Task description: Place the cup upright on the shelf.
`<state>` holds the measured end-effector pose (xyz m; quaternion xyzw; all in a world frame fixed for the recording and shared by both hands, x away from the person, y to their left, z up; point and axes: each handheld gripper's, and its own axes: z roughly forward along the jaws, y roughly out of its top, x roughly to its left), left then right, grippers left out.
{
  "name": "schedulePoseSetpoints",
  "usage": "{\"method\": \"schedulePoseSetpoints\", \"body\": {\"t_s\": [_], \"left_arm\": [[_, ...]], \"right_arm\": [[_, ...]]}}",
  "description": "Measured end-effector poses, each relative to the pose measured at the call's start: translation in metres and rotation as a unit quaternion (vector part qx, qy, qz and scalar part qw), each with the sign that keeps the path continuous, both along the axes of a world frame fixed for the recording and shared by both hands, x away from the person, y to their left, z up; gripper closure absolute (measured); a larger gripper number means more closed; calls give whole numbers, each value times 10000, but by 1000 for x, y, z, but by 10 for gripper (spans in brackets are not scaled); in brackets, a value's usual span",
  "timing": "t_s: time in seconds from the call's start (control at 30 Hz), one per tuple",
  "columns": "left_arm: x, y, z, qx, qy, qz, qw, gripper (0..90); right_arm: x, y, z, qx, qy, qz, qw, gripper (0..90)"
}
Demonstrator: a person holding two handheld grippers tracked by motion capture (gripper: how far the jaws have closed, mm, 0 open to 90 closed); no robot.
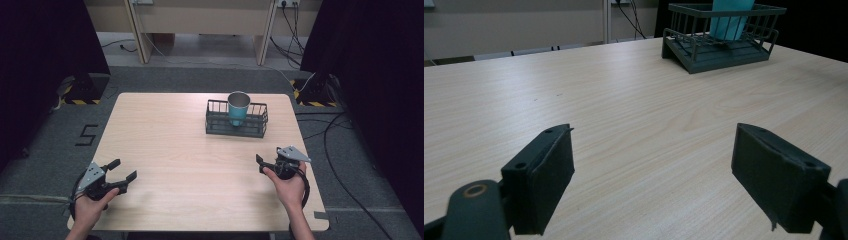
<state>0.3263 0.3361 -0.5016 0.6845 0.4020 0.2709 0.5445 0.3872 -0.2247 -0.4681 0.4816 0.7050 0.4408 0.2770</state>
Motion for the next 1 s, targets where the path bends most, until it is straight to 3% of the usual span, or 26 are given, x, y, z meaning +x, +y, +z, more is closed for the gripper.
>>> {"method": "schedulePoseSetpoints", "body": {"t_s": [1.0], "left_arm": [[0, 0, 0, 3, 7, 2, 10000, 164]], "right_arm": [[-30, -16, -28, 62, -37, -185, 9998, 163]]}}
